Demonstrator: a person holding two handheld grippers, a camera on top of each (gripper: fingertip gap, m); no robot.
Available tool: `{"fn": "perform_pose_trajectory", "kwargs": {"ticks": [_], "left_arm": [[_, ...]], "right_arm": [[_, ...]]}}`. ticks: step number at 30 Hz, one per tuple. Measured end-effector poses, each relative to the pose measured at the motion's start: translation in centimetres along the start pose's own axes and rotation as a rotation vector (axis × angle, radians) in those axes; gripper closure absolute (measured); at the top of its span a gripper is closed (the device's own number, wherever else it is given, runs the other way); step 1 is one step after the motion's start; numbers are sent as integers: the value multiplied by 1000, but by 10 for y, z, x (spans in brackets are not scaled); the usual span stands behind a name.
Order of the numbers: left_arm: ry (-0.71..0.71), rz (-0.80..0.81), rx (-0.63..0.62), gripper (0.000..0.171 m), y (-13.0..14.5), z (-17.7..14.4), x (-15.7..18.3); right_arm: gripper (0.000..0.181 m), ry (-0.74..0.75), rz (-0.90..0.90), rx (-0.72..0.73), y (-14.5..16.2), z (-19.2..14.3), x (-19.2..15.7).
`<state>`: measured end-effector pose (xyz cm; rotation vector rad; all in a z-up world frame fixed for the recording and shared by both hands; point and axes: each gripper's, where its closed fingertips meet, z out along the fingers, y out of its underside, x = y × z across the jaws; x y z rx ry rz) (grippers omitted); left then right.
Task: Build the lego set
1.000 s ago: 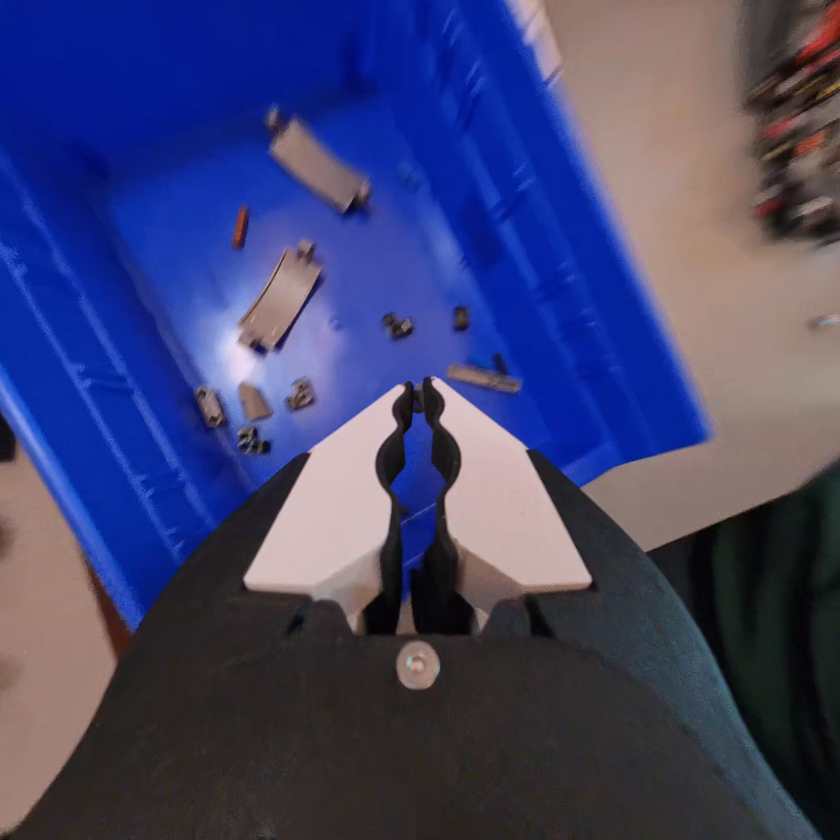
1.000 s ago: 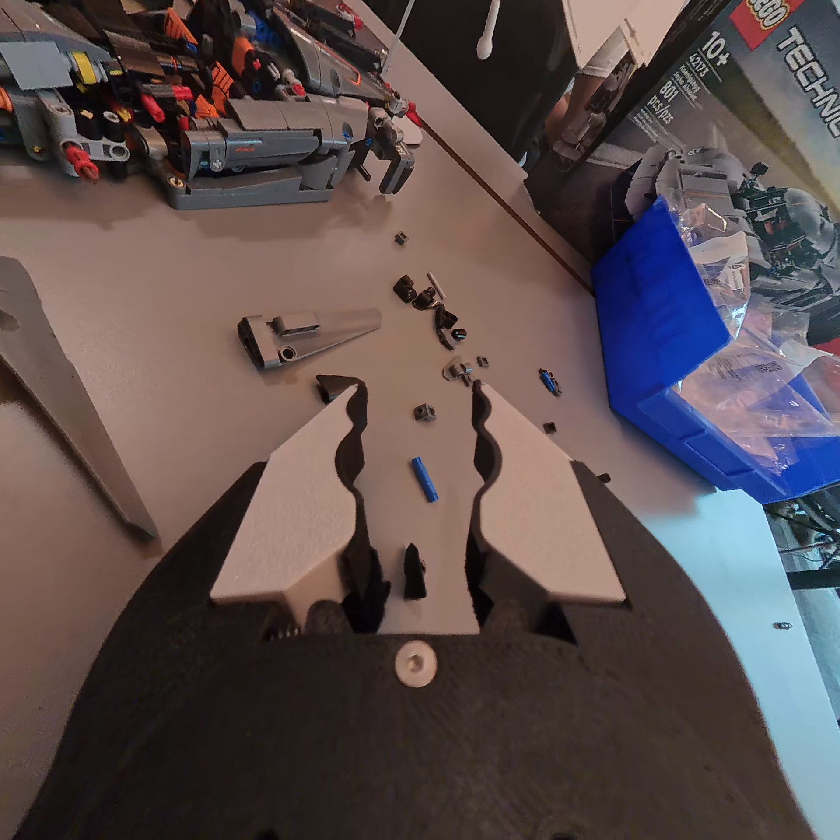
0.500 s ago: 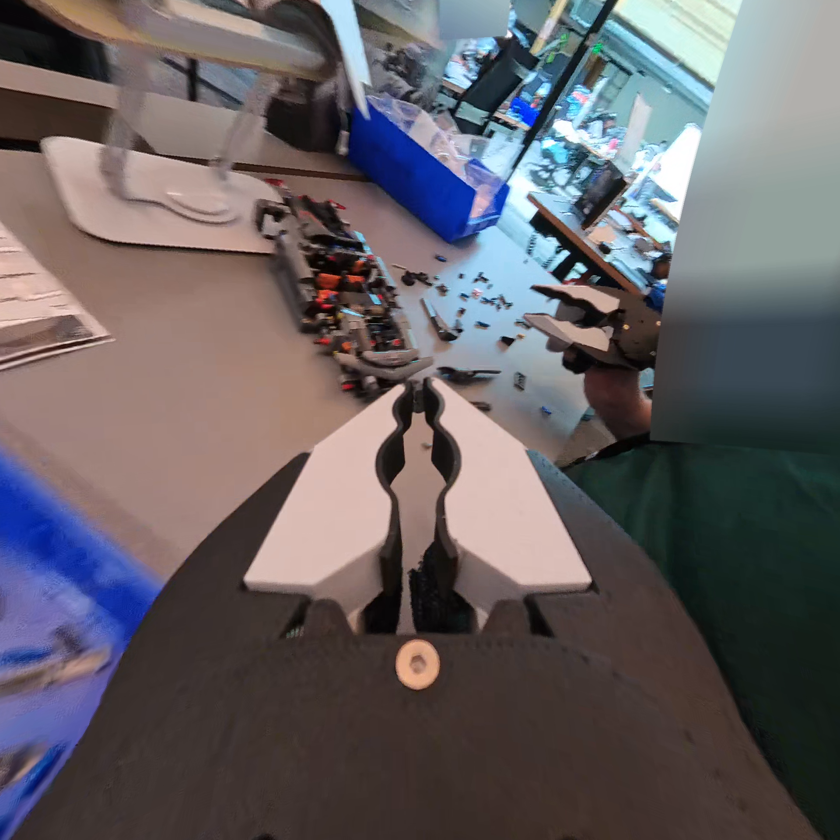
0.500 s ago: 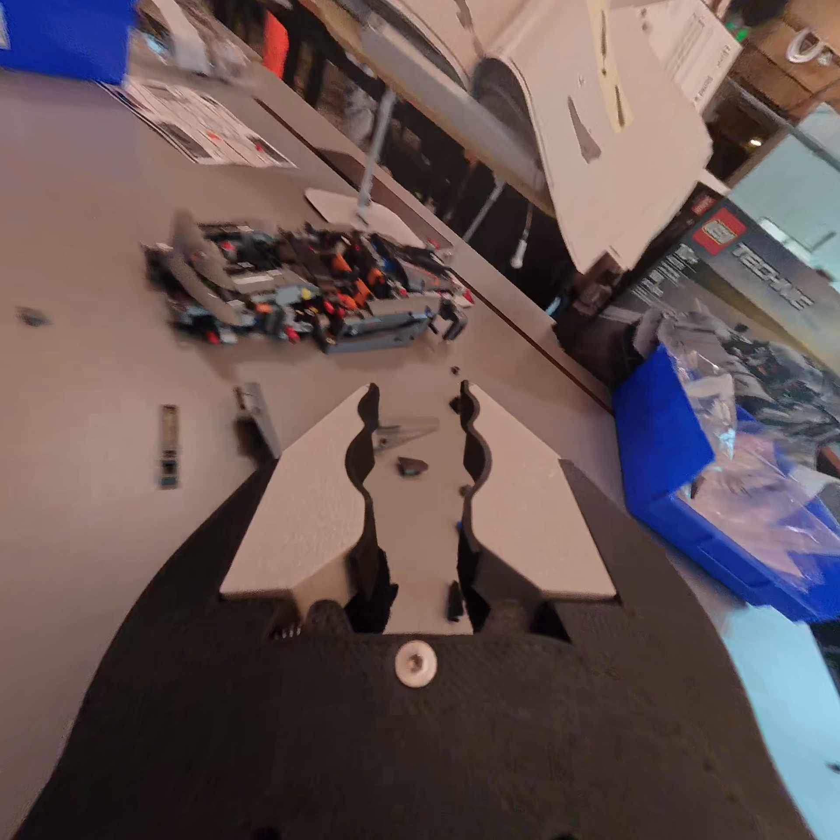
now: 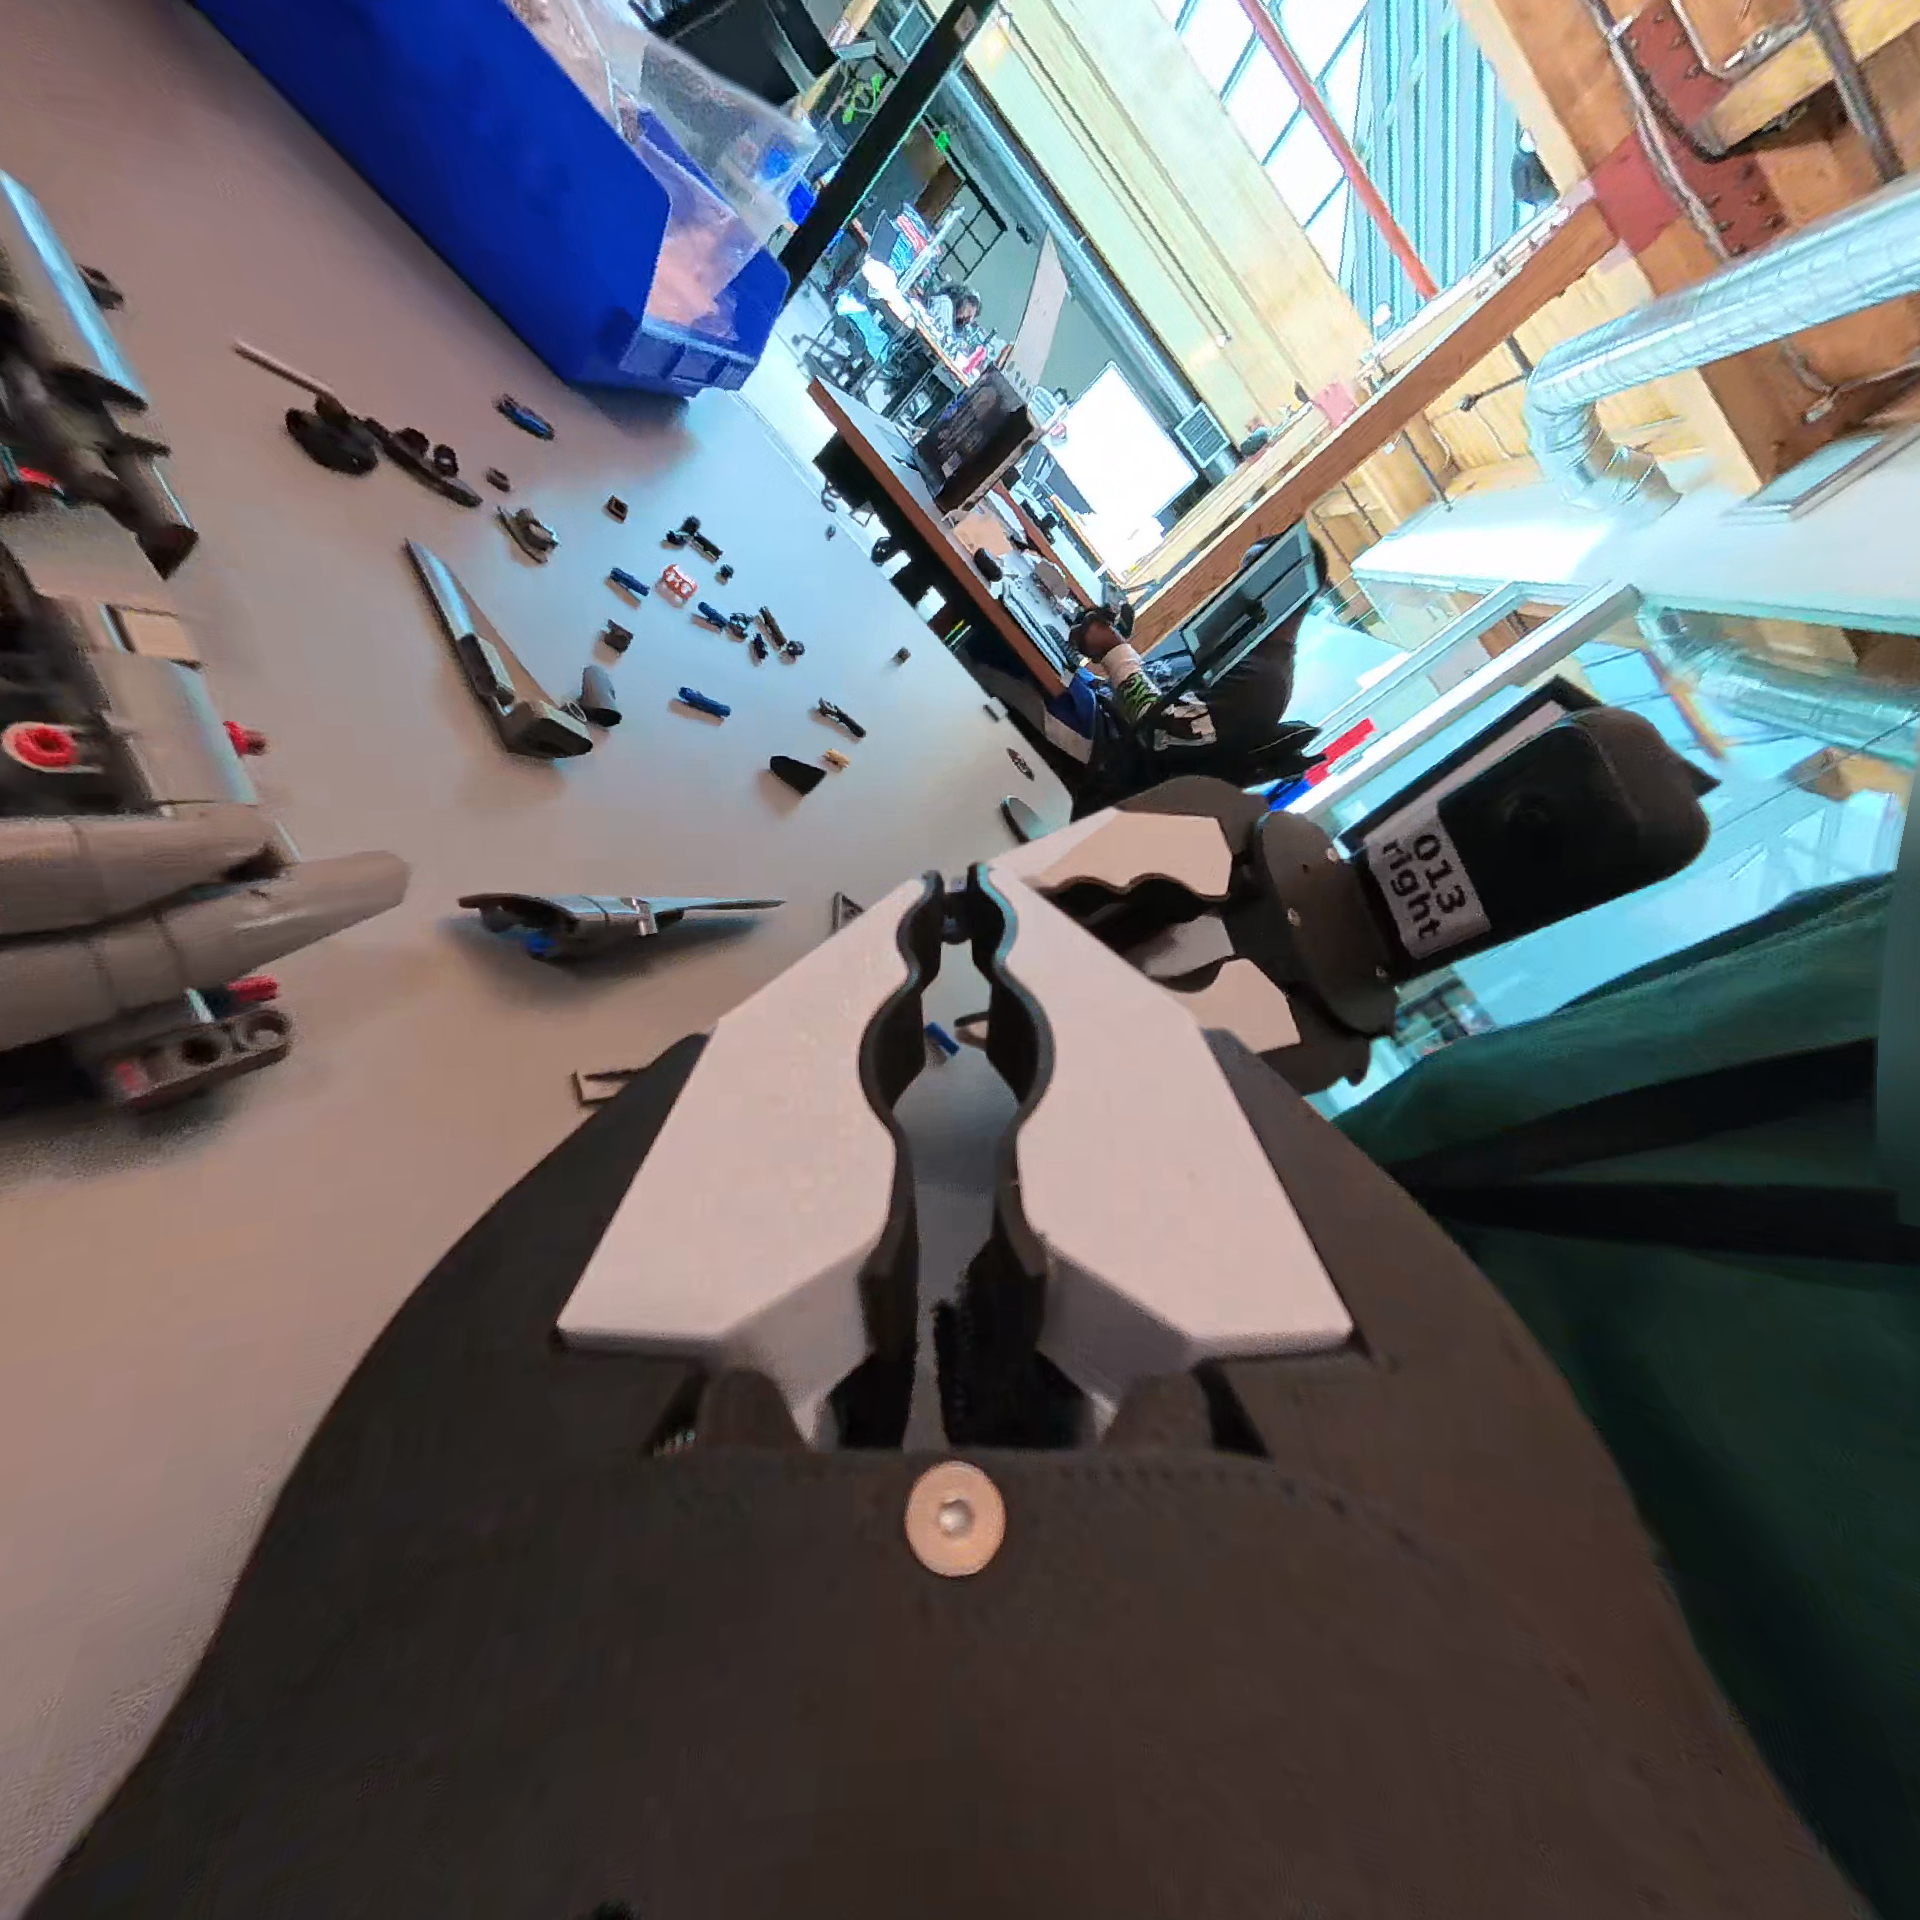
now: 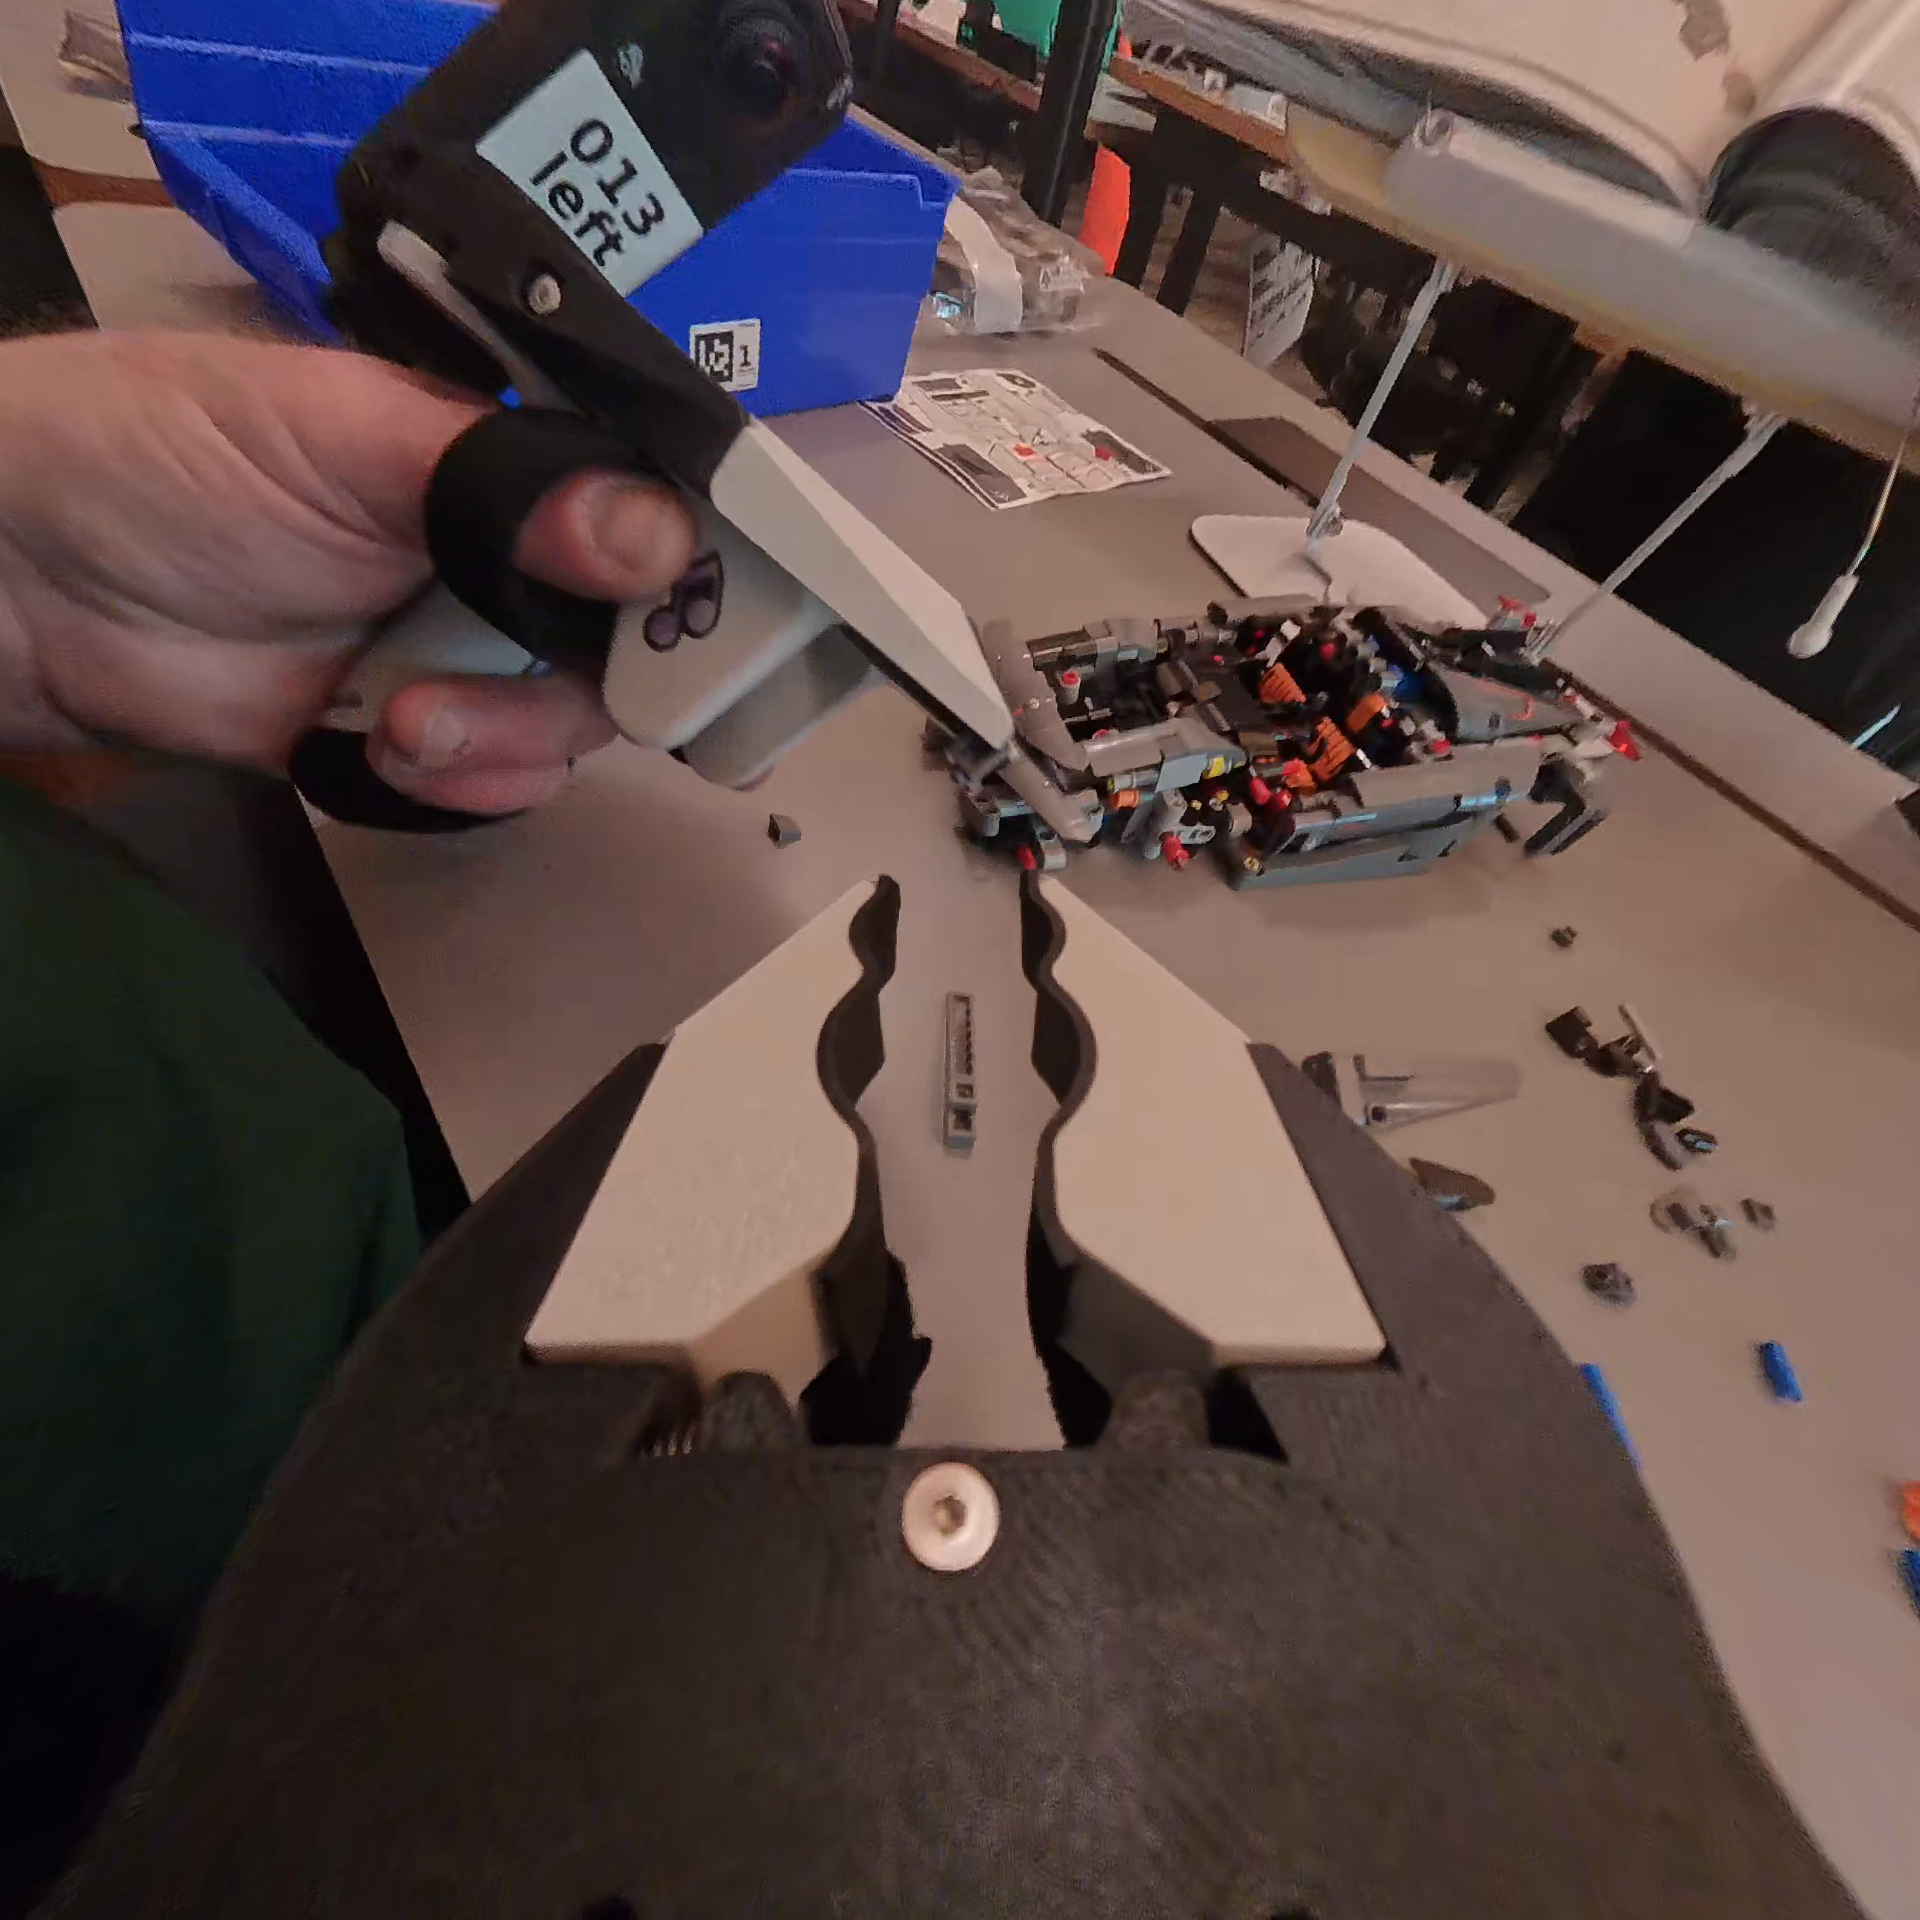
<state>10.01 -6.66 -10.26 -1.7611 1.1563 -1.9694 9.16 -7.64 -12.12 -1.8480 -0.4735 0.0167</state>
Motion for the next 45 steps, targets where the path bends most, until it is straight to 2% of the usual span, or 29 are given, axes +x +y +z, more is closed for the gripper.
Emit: {"fn": "perform_pose_trajectory", "kwargs": {"ticks": [6,17,32,37,40,45], "left_arm": [[56,-97,21,169,3,20,0],[41,-148,21,169,10,32,-5],[56,-170,5,169,17,31,-7],[47,-161,15,169,15,32,-5],[42,-160,16,169,15,33,-5],[46,-182,18,169,17,34,-5]], "right_arm": [[166,35,58,-31,11,4,6],[170,85,161,-9,11,-1,21],[177,43,129,-56,19,-3,21],[168,102,119,-39,17,-6,26],[176,112,88,-46,16,-7,23],[176,128,55,-60,17,-8,22]]}}
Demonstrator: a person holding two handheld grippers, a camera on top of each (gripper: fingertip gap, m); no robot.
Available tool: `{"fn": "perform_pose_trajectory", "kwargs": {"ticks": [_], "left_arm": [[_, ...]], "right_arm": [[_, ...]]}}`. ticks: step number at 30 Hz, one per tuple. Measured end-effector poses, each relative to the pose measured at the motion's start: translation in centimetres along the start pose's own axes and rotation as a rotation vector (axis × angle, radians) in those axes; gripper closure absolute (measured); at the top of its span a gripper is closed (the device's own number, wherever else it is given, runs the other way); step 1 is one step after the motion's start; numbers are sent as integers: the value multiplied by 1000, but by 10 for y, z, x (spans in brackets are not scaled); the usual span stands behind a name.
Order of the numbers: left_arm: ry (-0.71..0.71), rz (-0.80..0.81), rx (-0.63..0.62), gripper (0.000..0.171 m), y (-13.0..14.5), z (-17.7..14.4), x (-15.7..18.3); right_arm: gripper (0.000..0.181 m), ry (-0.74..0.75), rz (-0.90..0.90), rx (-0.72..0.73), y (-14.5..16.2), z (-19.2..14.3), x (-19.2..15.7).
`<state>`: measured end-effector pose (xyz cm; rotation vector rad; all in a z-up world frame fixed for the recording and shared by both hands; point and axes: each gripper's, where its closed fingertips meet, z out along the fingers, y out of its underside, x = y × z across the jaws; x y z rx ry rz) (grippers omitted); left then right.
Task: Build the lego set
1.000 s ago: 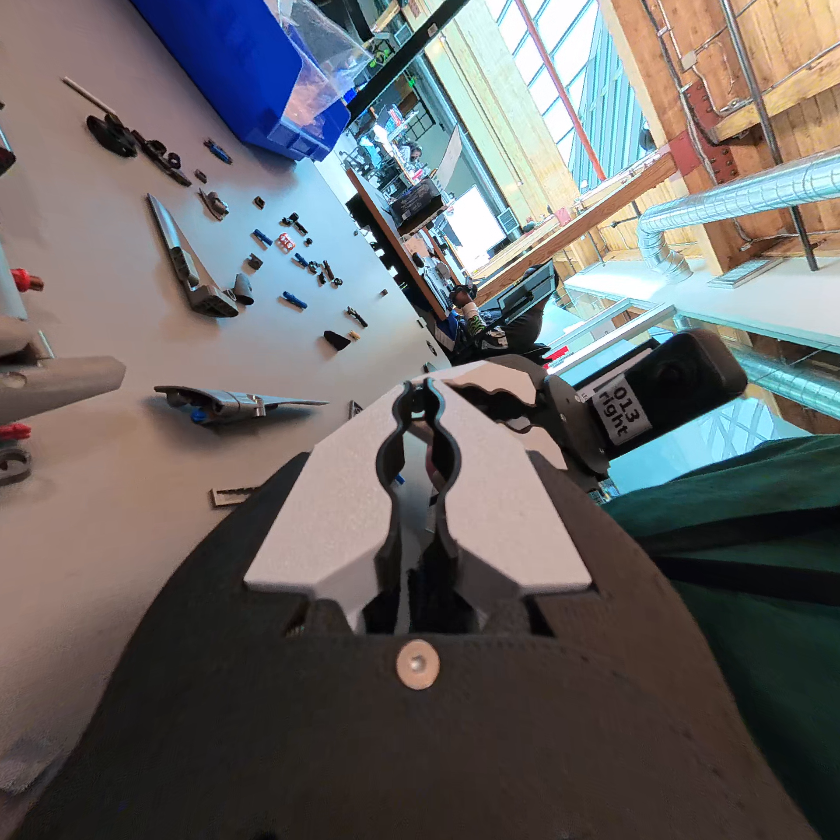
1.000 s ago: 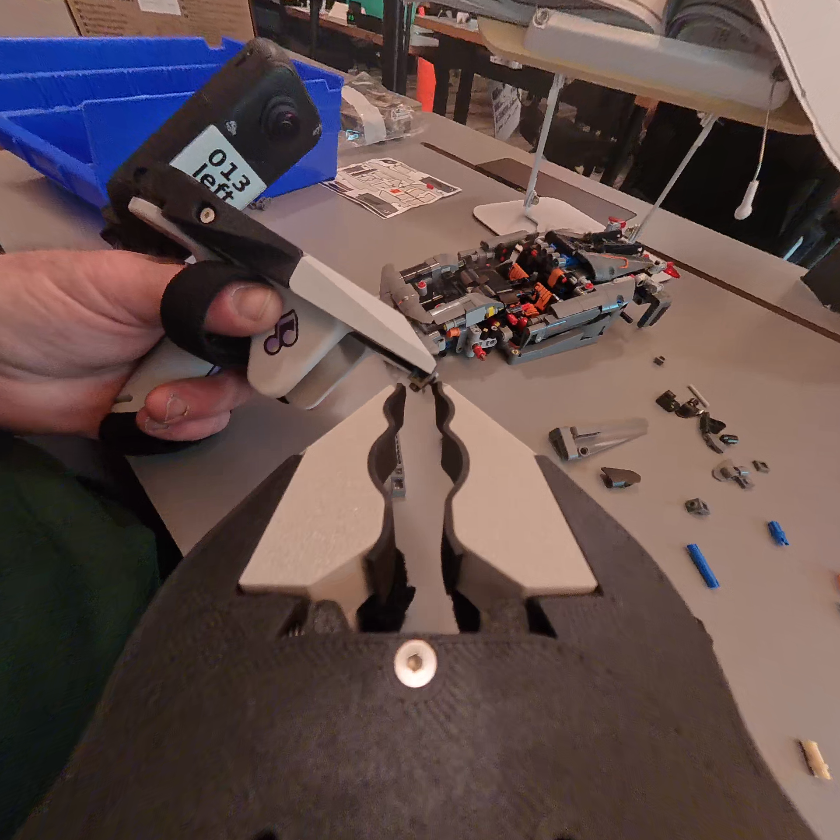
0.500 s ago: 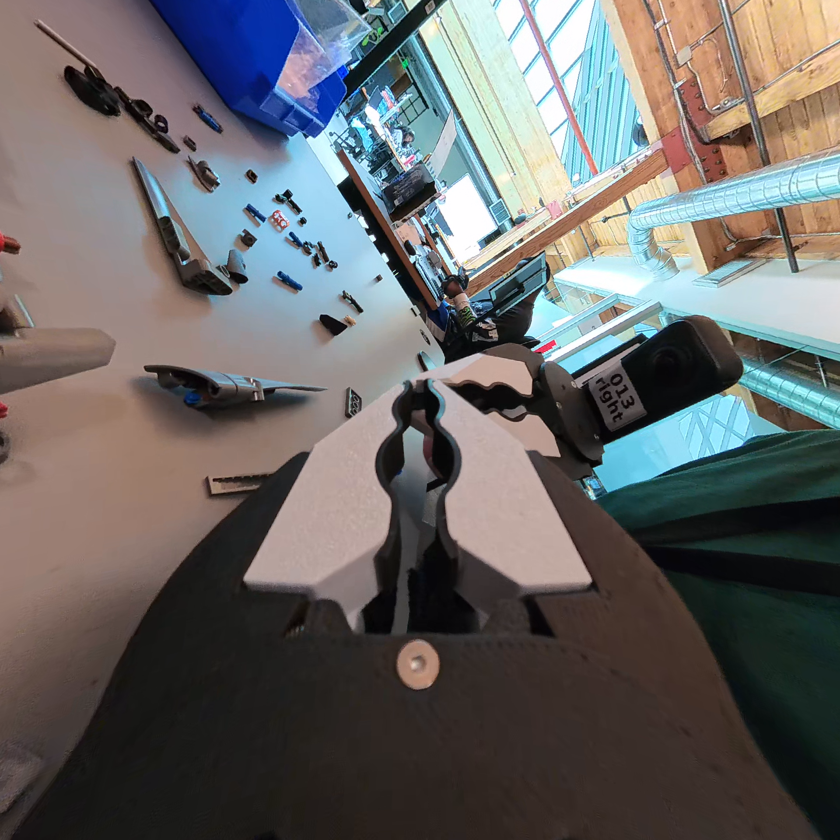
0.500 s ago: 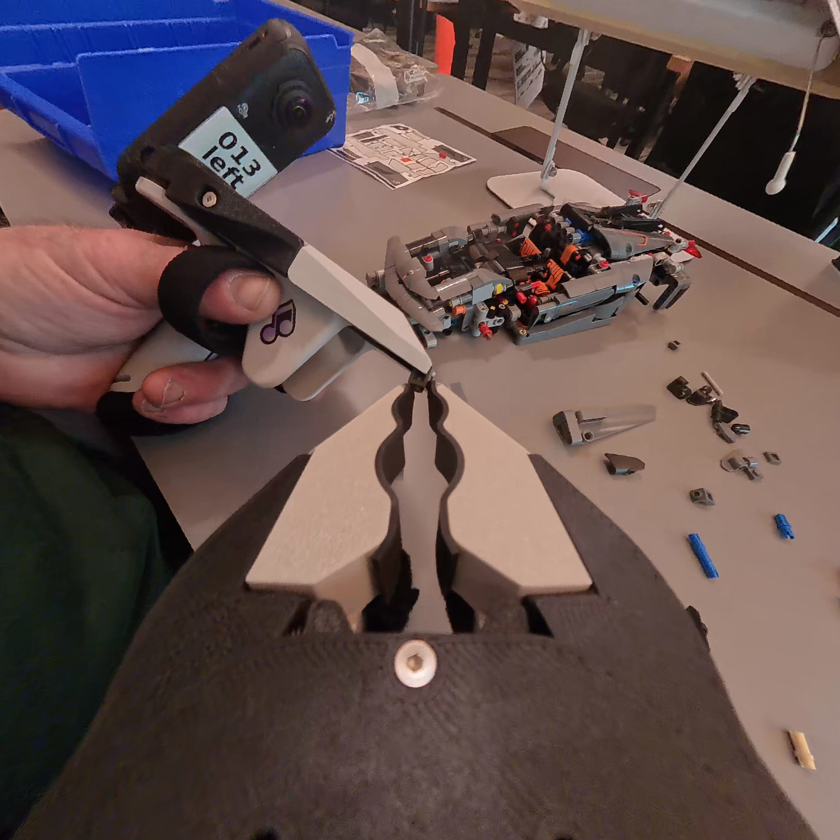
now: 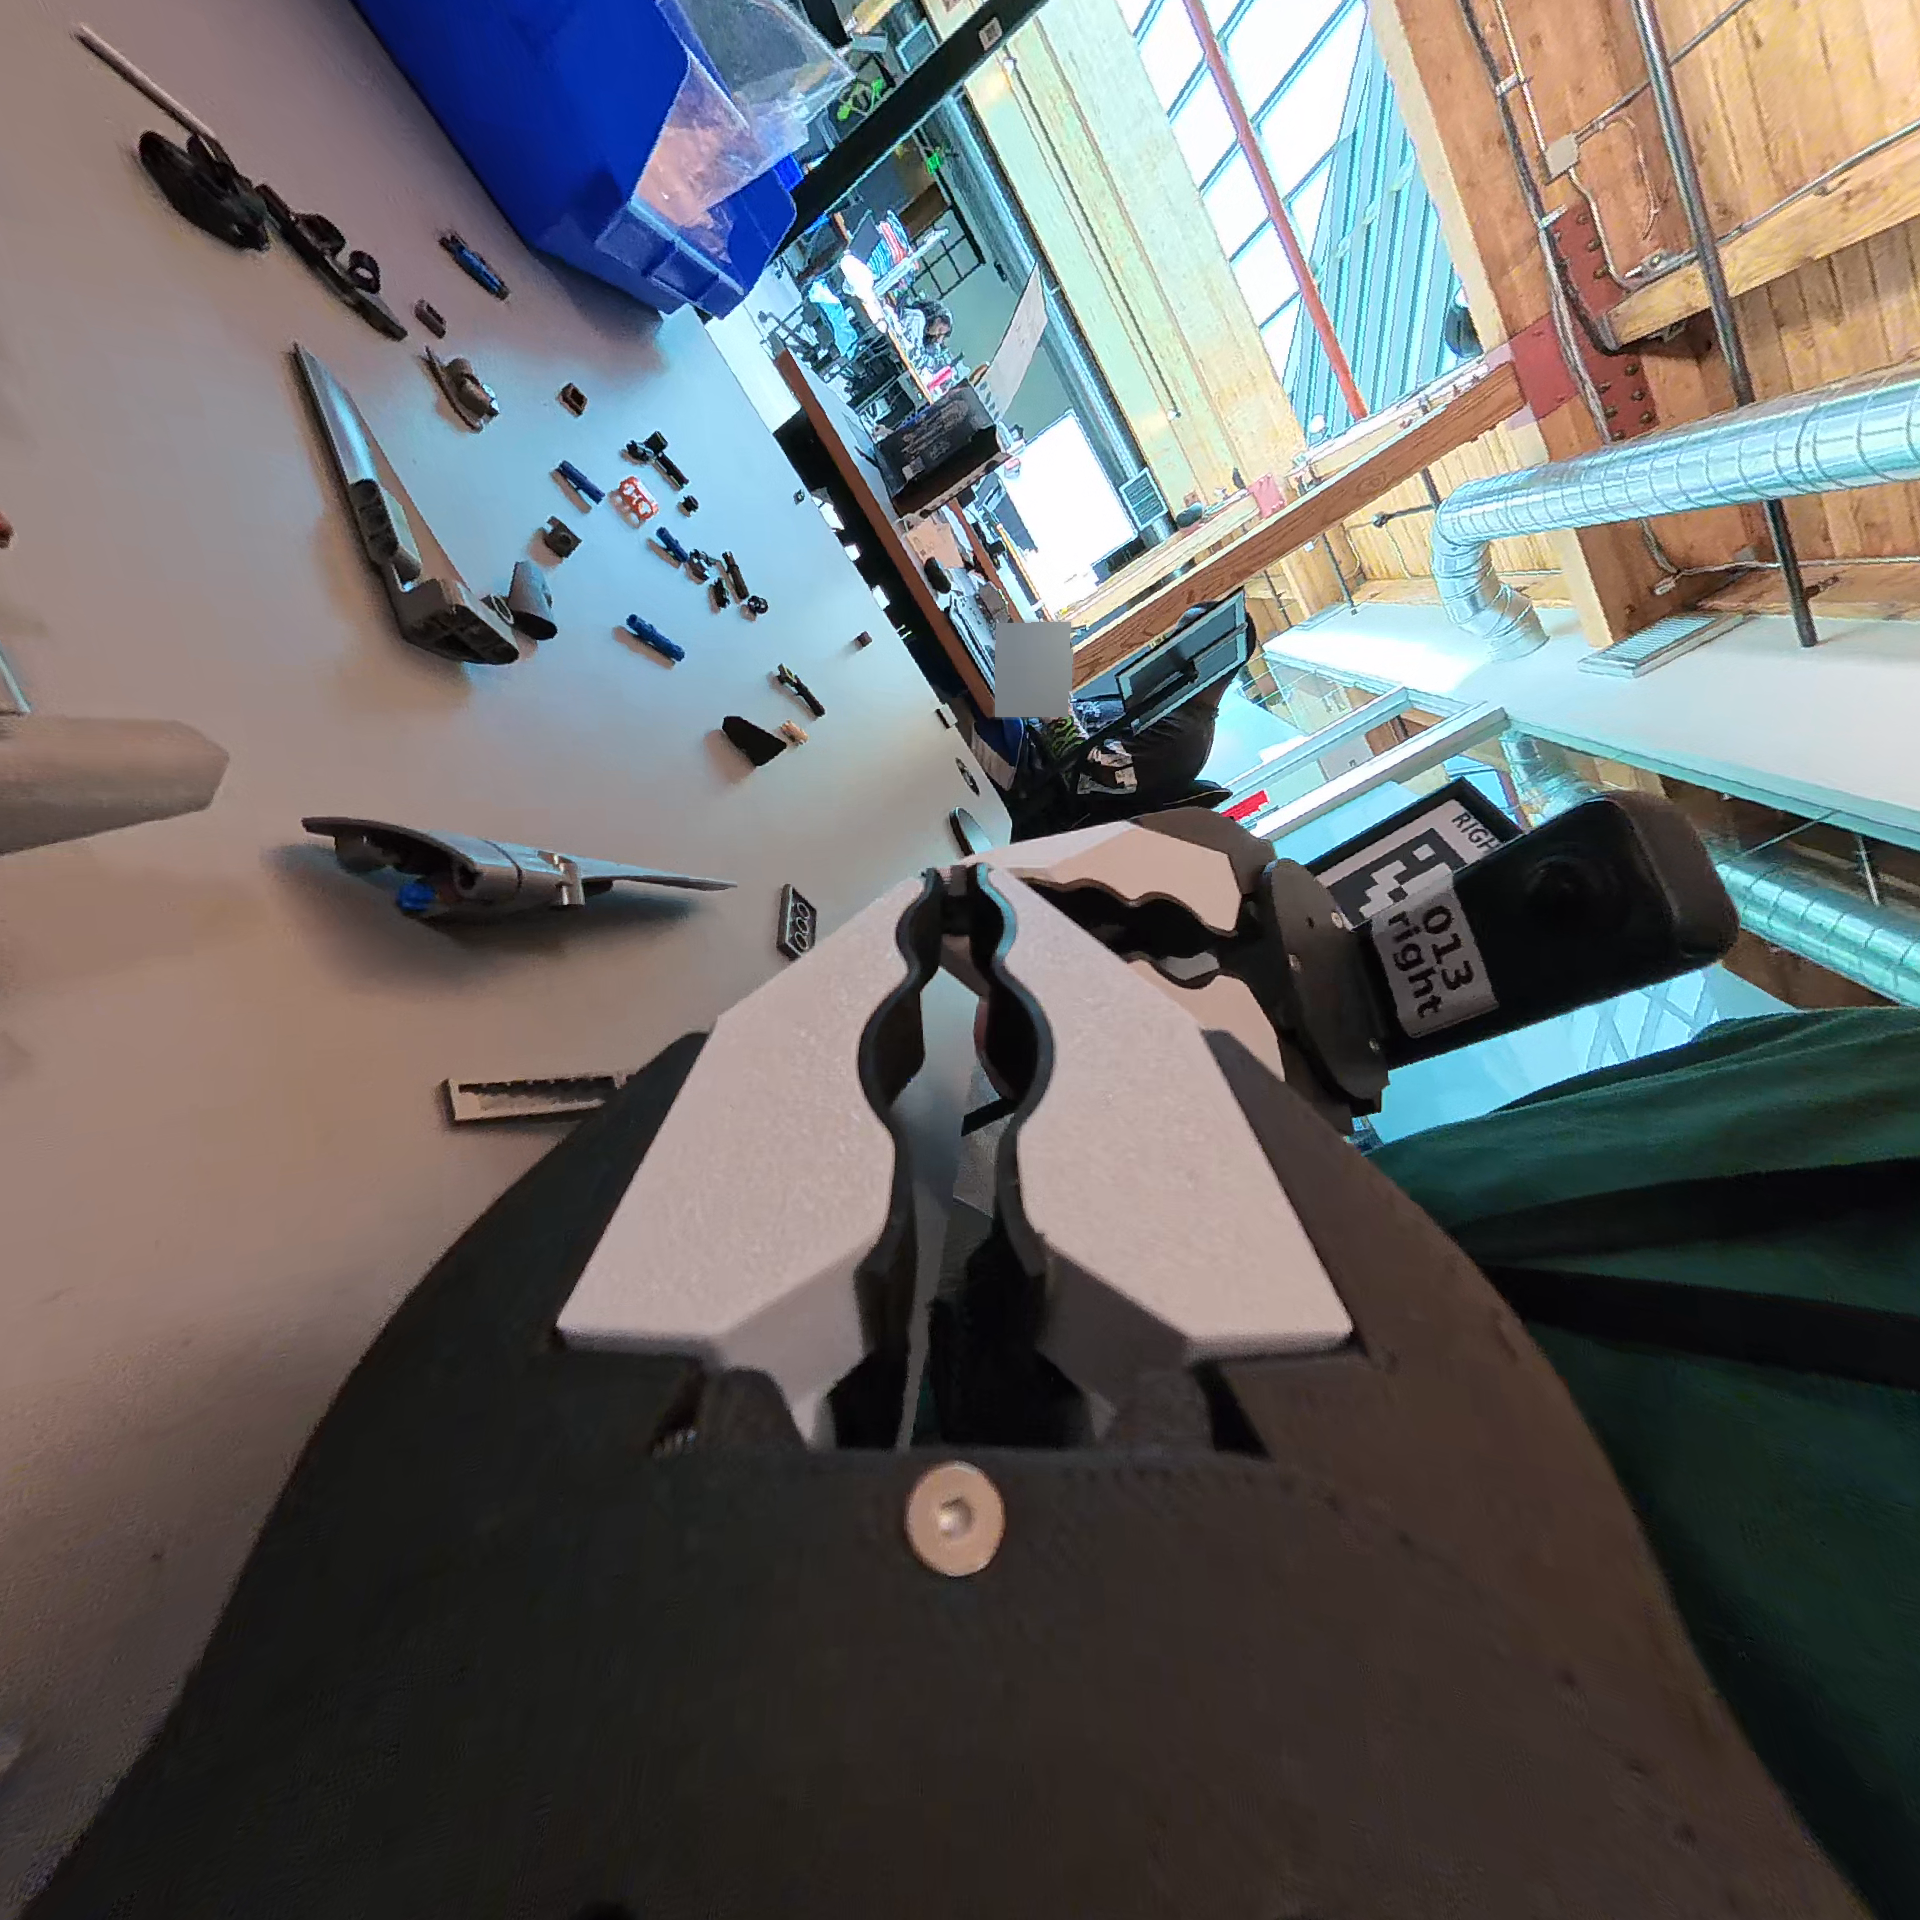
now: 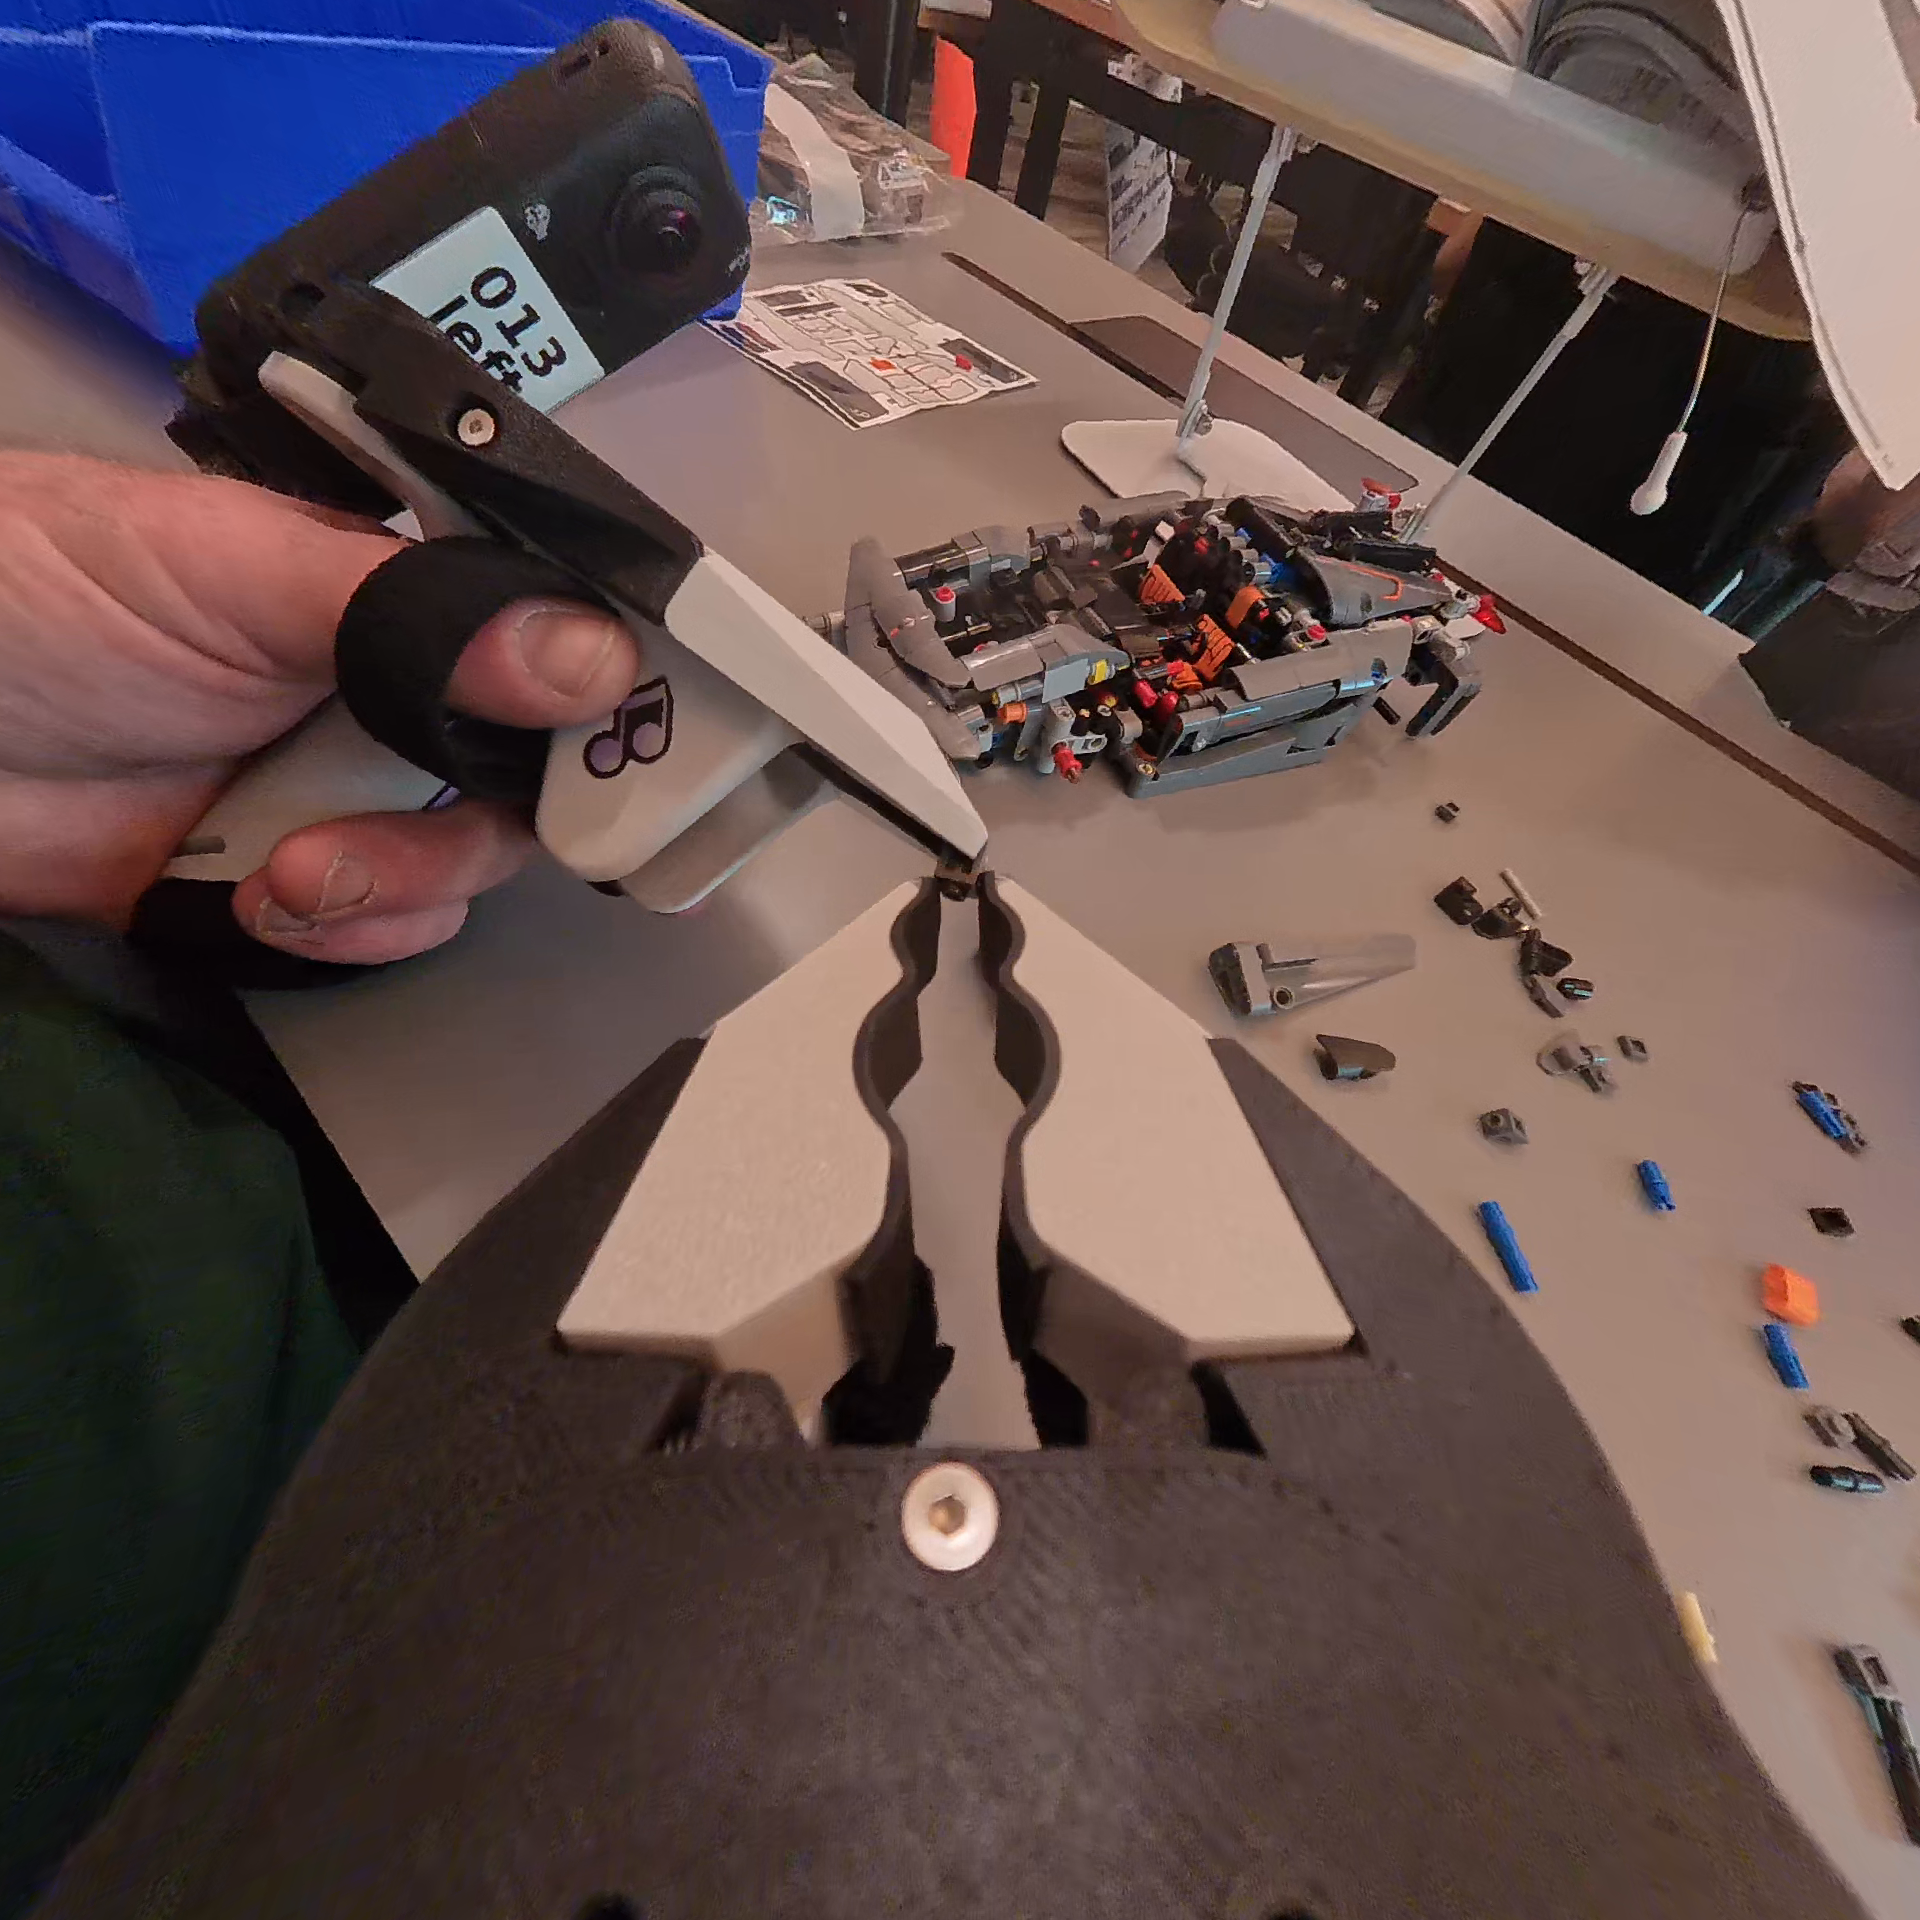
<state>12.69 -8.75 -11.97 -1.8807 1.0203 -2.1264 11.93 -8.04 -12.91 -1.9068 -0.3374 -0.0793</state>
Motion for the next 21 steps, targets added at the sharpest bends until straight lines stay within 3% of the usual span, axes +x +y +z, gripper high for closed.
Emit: {"fn": "perform_pose_trajectory", "kwargs": {"ticks": [9,15,21], "left_arm": [[-82,66,-77,166,9,-9,-12],[-335,349,-267,164,16,-24,-40],[-382,450,-401,167,29,-14,-50]], "right_arm": [[177,-110,19,-93,16,5,-8],[177,-269,46,-270,49,10,-19],[177,-345,60,-397,69,16,-24]]}}
